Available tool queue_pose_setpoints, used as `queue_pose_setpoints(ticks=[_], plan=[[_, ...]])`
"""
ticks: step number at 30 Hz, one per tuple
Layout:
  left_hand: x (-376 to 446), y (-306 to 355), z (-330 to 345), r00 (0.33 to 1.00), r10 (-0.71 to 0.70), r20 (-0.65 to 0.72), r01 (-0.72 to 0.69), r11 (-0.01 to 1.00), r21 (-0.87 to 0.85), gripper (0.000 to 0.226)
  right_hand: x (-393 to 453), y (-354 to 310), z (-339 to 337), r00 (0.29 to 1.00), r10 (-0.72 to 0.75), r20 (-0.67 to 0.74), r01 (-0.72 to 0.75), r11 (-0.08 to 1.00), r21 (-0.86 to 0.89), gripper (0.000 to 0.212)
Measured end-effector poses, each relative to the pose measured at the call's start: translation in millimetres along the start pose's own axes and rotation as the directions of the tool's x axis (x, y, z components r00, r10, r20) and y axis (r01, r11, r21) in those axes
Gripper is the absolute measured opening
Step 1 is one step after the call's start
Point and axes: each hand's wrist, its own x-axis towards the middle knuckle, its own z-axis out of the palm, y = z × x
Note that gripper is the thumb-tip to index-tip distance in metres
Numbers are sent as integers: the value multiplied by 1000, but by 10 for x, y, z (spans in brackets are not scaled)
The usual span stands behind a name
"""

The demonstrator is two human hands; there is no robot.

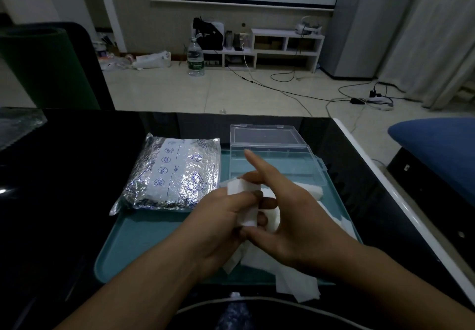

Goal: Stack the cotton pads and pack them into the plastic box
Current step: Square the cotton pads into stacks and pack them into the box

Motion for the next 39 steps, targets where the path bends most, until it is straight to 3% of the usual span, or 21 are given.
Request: queue_pose_setpoints(ticks=[7, 25, 32, 39], plan=[[-10, 3, 32, 1000, -16, -9, 16, 1000, 1, 12, 8, -23, 40, 993, -121, -15, 117, 980, -159, 105], [-45, 13, 42, 999, -32, 10, 32, 998, 52, 12, 10, -30, 63, 994, -100, 44, 107, 976, -189, 108], [-76, 29, 63, 1000, -17, 12, 16, 999, 43, 14, 14, -44, 91, 984, -157, 79, 172, 949, -266, 104], [-75, 26, 73, 1000, 4, 11, -5, 997, 72, 21, 7, -20, 103, 993, -100, 62, 112, 960, -257, 108]])
